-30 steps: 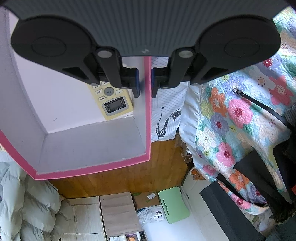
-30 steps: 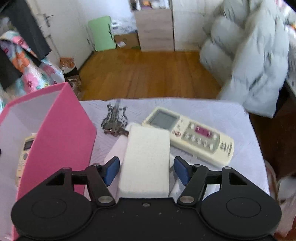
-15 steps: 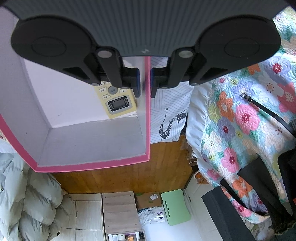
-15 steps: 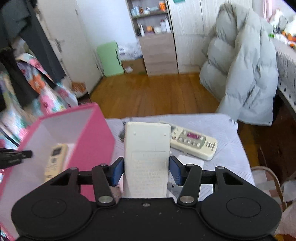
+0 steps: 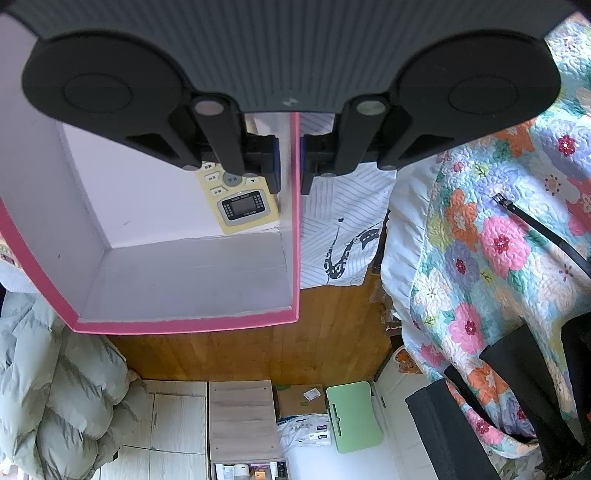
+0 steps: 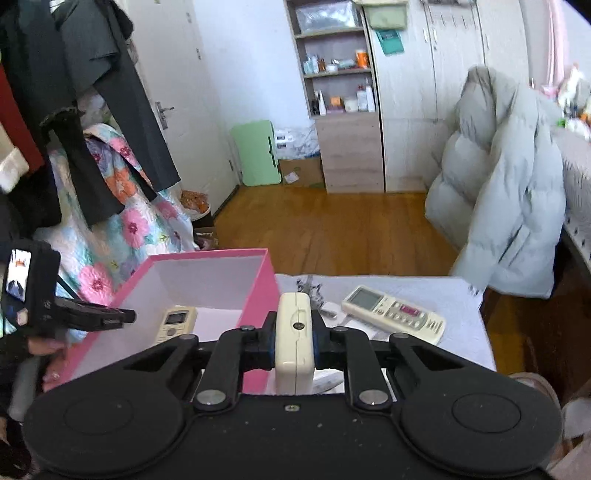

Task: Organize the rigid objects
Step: 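Grasp the white remote with the right gripper and lift it, then drop the white remote into the pink box and open the right gripper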

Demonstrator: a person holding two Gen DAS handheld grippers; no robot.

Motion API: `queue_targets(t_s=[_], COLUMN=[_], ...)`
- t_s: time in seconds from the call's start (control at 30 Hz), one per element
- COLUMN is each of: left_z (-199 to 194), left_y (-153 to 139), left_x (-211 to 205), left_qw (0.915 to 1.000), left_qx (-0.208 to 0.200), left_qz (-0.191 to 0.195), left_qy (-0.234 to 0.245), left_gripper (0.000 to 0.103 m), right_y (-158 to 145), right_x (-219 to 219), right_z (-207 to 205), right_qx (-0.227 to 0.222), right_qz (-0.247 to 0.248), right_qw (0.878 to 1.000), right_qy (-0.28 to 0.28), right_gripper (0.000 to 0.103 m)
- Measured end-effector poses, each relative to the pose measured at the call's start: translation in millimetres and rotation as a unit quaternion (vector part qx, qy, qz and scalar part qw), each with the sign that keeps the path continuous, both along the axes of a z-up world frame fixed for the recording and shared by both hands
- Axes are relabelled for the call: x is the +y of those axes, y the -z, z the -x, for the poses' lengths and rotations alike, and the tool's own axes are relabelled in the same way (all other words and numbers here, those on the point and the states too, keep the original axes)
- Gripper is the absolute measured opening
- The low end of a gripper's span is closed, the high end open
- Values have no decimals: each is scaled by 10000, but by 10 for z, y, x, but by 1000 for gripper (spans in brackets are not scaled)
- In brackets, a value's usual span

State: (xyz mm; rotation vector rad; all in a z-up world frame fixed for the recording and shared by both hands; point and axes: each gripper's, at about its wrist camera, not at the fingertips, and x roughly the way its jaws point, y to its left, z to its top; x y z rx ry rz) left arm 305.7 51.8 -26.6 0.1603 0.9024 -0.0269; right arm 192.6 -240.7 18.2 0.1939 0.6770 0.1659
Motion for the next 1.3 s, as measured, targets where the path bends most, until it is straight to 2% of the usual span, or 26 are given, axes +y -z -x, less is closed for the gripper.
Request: queue_targets(t_s=[0.13,0.27,0.4,0.47,0.57,0.73,0.83,1.0,1.17,1.3], left_z=[3,4,-5,-21,-46,-39,-34,25,33,25], left_y=[1,-2,-2,-6,13,16,16,-11,-22,-19], left_x=[24,33,90,135,139,210,206,72,93,67], left_qw=[10000,9999,9995,9992,9988,9977,9977,9997,9994,9997], left_qx=[-2,4,44,59,157,150,140,-80,-77,-81], left_qz=[50,125,295,402,444,613,629,228,323,230], left_qy=[-6,-24,-34,-36,-115,-232,-212,-63,-99,-93], left_gripper=[9,9,9,9,6,5,5,5,5,5], right_y=[-183,-532,-629,-536,-223,410,672,840,809,826], right_x=[144,352,566,709,874,1055,1147,1235,1255,1275], right_z=[9,43,-122,-273,-515,-848,-1020,-943,-835,-868], right_qx=[-275,-735,-553,-281,282,1004,1308,1462,1326,1573], right_qz=[120,152,-311,-574,-996,-1446,-1617,-2028,-1834,-1639], right_qw=[9995,9968,9950,9932,9903,9844,9780,9680,9729,9729], right_qy=[-68,-280,-767,-974,-923,-56,131,233,476,429], right_gripper=[20,20,20,20,20,20,20,20,21,26])
